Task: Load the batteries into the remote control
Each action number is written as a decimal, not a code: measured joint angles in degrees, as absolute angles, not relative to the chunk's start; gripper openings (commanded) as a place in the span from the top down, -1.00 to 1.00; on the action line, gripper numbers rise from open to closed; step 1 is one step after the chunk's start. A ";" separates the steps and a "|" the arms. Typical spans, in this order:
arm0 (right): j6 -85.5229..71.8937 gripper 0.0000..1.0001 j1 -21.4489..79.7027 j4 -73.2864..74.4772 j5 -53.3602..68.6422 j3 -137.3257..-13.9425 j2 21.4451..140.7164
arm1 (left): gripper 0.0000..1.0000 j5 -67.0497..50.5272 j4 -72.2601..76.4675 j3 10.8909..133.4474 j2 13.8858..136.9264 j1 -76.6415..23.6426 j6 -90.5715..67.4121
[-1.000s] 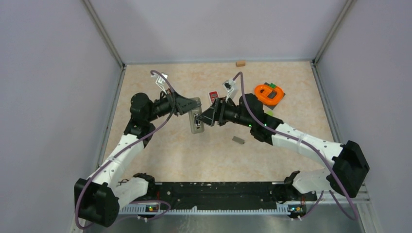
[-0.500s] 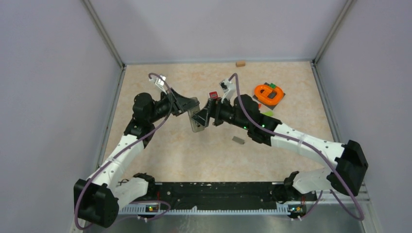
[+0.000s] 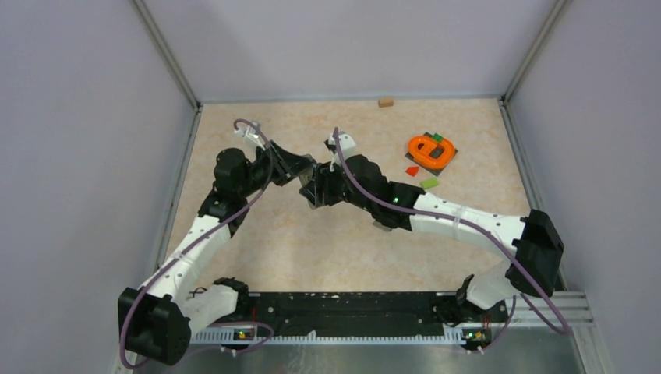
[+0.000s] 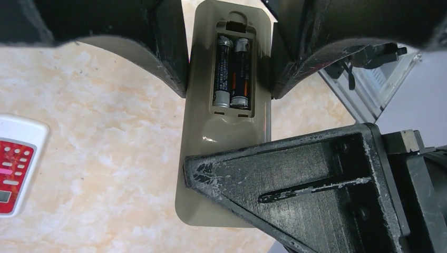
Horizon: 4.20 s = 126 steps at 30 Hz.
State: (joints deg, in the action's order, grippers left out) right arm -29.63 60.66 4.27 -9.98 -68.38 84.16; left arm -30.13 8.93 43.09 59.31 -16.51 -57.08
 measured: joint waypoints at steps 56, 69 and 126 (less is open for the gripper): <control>-6.98 0.38 57.54 7.55 6.66 -63.75 79.57 | 0.67 -55.00 -8.73 48.77 62.74 -11.09 -44.97; -8.49 -0.54 55.44 6.70 7.07 -61.76 77.56 | 1.00 -52.77 -9.15 49.10 63.26 -11.25 -43.53; 17.54 0.36 40.36 37.45 2.57 -58.33 96.99 | 1.00 -37.95 -16.16 47.46 62.94 -5.45 -38.85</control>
